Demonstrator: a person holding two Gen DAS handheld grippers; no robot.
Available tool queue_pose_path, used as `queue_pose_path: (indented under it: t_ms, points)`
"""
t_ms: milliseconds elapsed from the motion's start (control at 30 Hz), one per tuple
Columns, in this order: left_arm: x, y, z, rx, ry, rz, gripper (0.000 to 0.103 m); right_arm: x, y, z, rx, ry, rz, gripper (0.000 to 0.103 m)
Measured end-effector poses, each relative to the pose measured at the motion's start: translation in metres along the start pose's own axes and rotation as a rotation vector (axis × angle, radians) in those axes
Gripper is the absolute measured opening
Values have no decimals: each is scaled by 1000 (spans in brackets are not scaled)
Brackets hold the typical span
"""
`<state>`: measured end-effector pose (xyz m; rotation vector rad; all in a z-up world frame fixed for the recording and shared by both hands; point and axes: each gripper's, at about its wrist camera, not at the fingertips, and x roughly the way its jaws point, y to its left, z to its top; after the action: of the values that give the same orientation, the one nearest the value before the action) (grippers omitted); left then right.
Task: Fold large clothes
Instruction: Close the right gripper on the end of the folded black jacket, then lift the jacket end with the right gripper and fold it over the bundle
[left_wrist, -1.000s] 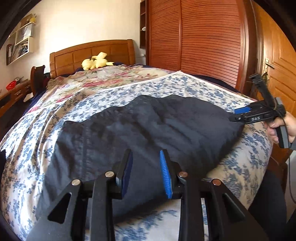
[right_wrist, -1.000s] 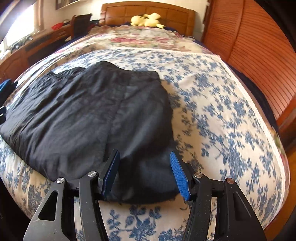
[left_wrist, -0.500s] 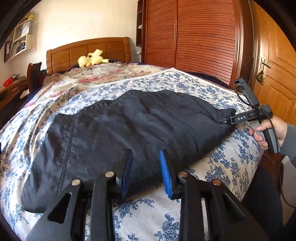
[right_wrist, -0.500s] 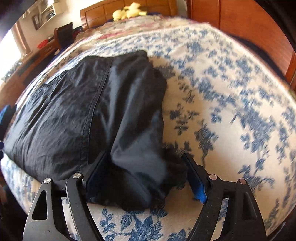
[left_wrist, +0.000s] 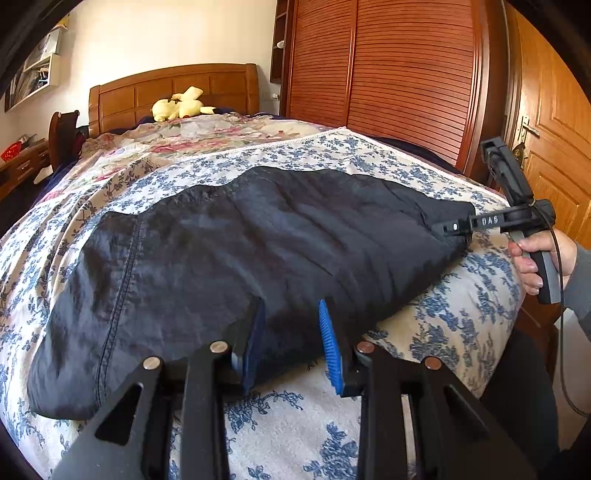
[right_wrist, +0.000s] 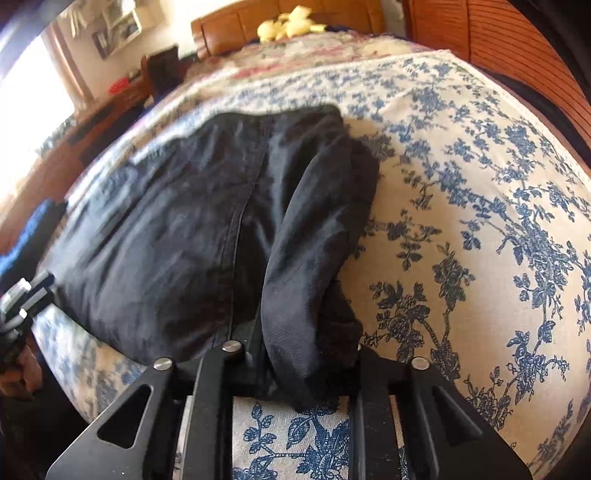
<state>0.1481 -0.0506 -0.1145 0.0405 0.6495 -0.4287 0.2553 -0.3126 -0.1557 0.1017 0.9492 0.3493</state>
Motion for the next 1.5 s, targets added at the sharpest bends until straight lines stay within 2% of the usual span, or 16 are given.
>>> queue_pose_path:
  t_ms: [133, 233, 400, 533, 733, 900, 1067, 1200, 1500]
  points:
    - [-9, 0, 2, -1, -20, -1, 29, -27, -2, 5, 42, -95, 45, 11]
    - [-16, 3, 1, -9, -27, -4, 29, -44, -7, 11, 118, -125, 124, 10]
    - [-26, 13, 2, -28, -35, -7, 29, -61, -2, 21, 102, -157, 106, 9]
    - [-35, 18, 2, -35, -50, -12, 29, -80, -11, 24, 109, -189, 64, 9]
    - [-45, 20, 2, -31, -64, -7, 29, -113, -43, 30, 131, -234, -58, 9]
    - [-49, 21, 4, -33, -74, 4, 29, -107, -50, 25, 97, -168, -164, 9]
    - [-51, 25, 5, -39, -76, 24, 29, -107, -31, 26, 51, -181, -181, 9]
    - [-55, 30, 5, -40, -83, 48, 29, -112, -1, 42, -28, -207, -168, 9]
    - [-82, 46, 7, -65, -119, 106, 29, -111, 112, 77, -238, -267, -25, 9]
